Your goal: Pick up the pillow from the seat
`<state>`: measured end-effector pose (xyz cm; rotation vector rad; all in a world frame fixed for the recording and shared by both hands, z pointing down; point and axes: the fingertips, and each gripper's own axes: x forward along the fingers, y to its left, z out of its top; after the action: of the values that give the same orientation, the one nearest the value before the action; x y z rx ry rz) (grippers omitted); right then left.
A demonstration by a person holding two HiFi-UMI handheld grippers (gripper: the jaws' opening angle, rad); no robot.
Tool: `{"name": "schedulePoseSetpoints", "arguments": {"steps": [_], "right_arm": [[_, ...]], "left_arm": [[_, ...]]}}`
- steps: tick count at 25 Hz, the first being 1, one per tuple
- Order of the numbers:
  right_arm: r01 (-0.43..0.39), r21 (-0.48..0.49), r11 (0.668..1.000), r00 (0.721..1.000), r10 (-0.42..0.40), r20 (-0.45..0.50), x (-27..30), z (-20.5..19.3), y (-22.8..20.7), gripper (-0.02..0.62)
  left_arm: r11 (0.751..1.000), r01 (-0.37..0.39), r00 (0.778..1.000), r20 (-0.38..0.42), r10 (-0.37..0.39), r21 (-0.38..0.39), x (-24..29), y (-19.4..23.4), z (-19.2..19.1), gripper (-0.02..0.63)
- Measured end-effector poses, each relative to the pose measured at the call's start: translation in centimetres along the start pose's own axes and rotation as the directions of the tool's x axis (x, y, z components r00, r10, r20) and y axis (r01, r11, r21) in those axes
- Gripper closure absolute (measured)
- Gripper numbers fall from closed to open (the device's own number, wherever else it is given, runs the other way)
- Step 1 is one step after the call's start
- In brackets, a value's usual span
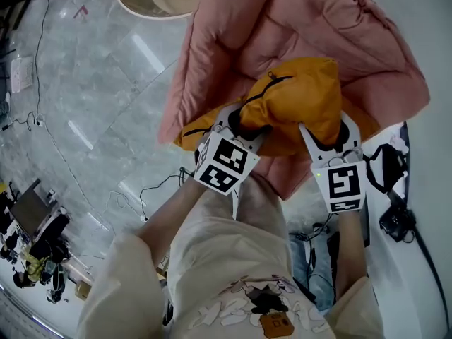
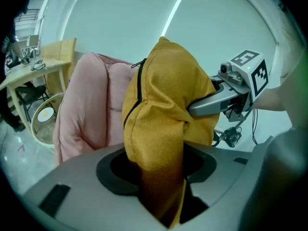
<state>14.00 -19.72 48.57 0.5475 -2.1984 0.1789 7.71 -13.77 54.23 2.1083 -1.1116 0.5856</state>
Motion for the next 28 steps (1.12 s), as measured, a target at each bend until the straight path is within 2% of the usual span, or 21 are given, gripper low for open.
{"name": "schedulePoseSetpoints", "arguments": {"steps": [16,20,28], "right_arm": [[0.02,-0.035,0.999,0.992,-0.015,0.124,-7.5,7.3,1.8,0.33],[-0.008,-0.038,0.999,0.99,0.013,0.141,-8.8,8.4,2.3,0.321],[-0.01,-0.056,0.998,0.977,0.022,0.212,-11.3,11.9,3.7,0.321]], "left_arm": [[0.994,-0.081,0.995,0.056,0.077,0.08,-8.7,-2.2,5.7,0.371],[0.992,-0.104,0.993,0.06,0.1,0.073,-10.3,-2.9,6.3,0.371],[0.981,-0.178,0.982,0.084,0.172,0.08,-14.7,-3.2,8.3,0.37]]}}
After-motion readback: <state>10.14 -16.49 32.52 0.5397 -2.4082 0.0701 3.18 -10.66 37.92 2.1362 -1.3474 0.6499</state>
